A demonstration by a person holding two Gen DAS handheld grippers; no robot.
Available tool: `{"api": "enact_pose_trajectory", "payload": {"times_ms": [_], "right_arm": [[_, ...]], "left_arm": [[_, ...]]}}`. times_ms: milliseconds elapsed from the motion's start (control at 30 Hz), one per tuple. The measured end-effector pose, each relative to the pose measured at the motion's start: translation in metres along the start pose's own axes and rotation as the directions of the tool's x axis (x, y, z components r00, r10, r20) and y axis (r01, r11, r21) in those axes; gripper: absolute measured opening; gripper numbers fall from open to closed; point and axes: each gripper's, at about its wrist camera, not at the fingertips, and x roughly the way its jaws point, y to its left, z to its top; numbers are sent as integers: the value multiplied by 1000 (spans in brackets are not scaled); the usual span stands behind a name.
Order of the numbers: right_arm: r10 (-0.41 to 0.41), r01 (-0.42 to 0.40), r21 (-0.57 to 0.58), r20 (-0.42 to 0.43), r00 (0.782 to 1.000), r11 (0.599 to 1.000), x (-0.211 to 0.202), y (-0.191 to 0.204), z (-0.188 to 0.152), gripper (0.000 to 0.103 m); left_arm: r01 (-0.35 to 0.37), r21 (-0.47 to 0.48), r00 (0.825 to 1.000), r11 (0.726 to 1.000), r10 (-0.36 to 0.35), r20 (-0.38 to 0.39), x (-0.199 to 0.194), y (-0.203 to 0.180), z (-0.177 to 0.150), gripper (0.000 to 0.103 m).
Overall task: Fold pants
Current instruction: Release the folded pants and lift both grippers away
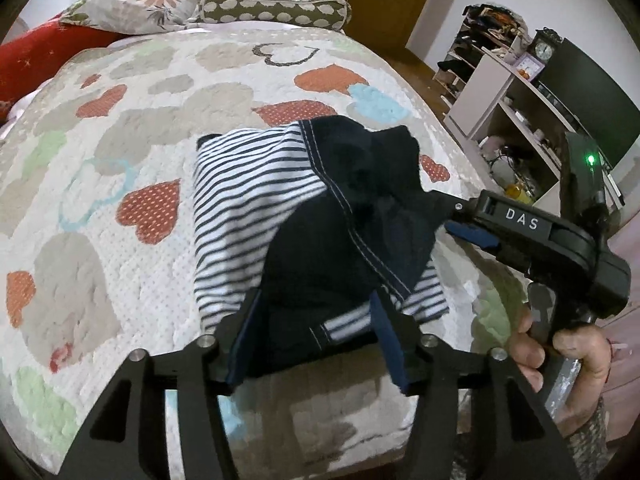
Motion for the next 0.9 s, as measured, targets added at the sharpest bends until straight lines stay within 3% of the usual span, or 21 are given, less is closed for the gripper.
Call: {"api": "enact_pose_trajectory", "payload": {"times_ms": [133,267,400,533,700,900], "right_arm": [[-54,53,11,62,997,999,-18,-4,-10,55],[-73,68,43,121,990,997,-35,-10,-31,55],[-143,144,9,201,969,990,-48,-10,-56,57],[-176,186,-32,202,963,982,-46,-8,-64,57],[-221,239,-63,212,952,969,-40,-2,-70,61],[-250,281,-110,231,940,953,-35,4,-75,65]], "left_arm": [[-49,22,998,999,48,40,-21,-8,-8,69],[-110,39,988,993,105,115,-44,-14,-16,71],[-168,28,974,985,161,160,-58,-12,-19,75],[-246,24,949,969,236,208,-69,-10,-22,76],[-296,32,931,954,281,232,-73,-8,-25,77],[-283,19,941,959,274,197,-67,-2,-26,77]]}}
